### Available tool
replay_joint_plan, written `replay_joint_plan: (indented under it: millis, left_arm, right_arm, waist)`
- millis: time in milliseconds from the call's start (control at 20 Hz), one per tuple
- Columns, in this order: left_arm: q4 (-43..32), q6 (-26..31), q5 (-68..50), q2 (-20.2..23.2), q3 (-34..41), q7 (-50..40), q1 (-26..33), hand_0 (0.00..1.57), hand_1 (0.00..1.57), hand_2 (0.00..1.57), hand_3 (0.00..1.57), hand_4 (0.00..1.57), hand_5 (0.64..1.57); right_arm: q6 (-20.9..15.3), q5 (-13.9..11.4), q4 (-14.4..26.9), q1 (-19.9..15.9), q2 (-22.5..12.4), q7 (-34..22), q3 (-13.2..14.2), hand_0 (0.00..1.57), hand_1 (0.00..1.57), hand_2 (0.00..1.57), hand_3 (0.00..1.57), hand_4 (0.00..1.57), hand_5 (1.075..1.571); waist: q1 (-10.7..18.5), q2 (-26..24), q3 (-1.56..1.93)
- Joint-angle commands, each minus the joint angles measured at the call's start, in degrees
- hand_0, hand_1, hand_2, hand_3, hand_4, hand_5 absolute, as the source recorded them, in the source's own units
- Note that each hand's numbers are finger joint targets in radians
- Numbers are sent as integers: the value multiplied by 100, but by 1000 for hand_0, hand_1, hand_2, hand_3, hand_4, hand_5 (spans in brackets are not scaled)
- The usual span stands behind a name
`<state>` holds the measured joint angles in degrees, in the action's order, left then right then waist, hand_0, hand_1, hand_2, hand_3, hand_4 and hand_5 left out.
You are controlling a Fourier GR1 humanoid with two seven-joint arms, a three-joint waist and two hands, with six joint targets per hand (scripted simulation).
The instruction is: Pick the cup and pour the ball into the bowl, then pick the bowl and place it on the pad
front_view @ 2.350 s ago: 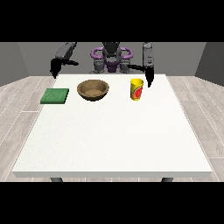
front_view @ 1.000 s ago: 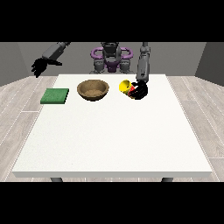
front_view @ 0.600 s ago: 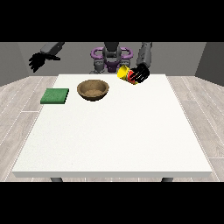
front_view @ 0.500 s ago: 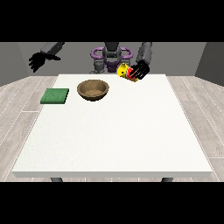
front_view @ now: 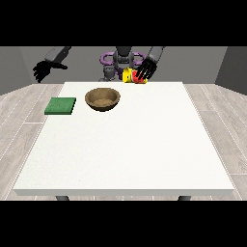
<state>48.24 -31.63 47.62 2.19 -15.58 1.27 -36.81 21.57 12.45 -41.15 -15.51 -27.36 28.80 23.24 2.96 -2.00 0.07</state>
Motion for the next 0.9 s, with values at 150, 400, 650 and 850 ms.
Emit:
replay_joint_plan:
  millis: [150, 400, 650, 850]
  left_arm:
    - [301, 364, 972, -25, -423, -618, 27, 1080, 1080, 1571, 1571, 965, 1570]
    - [451, 686, 1645, -215, -1173, -2004, -623, 583, 583, 1571, 1536, 881, 1571]
    - [272, 581, 2369, -218, -1575, -2172, -822, 520, 520, 1571, 1571, 841, 1571]
    - [654, 958, 2705, -219, -2255, -2788, -744, 373, 373, 1571, 1571, 899, 1570]
  right_arm:
    - [91, -85, 309, 169, -59, 432, 7, 0, 0, 58, 0, 0, 1551]
    - [322, -59, 586, -301, -328, 220, 5, 0, 0, 0, 0, 0, 1548]
    - [-436, -217, 346, -1023, 46, -248, -226, 0, 0, 0, 143, 0, 1530]
    - [-223, -206, 512, -1200, -107, -297, -235, 0, 0, 0, 273, 0, 1527]
  waist:
    - [34, -47, -3]
    - [-125, 99, 0]
    - [-162, 333, -5]
    - [-226, 368, -1]
